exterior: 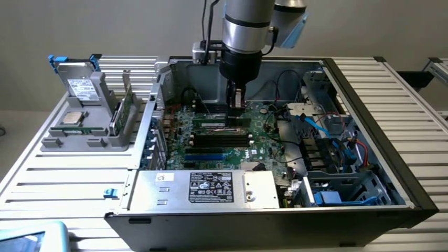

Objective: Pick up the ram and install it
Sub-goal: 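Insert the ram into the slot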

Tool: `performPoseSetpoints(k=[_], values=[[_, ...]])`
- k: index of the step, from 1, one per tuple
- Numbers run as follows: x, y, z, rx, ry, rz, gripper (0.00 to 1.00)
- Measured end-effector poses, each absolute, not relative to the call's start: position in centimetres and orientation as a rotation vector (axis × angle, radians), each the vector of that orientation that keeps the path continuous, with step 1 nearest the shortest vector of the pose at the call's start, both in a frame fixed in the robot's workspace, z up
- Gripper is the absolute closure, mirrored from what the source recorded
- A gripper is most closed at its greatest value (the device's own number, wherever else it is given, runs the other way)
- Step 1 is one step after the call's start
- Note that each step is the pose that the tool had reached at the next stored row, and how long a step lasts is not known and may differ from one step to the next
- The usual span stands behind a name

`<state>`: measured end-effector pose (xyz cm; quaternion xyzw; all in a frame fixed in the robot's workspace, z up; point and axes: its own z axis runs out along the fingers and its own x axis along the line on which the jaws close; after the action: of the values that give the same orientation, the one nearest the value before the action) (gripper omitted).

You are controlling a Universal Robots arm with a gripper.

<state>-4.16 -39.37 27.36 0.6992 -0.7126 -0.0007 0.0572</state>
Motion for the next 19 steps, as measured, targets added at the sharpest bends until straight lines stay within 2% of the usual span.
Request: performPoseSetpoints(k=[19], values=[[-3.9, -39.4, 25.1, 2.115, -2.154, -0.008, 0.85]])
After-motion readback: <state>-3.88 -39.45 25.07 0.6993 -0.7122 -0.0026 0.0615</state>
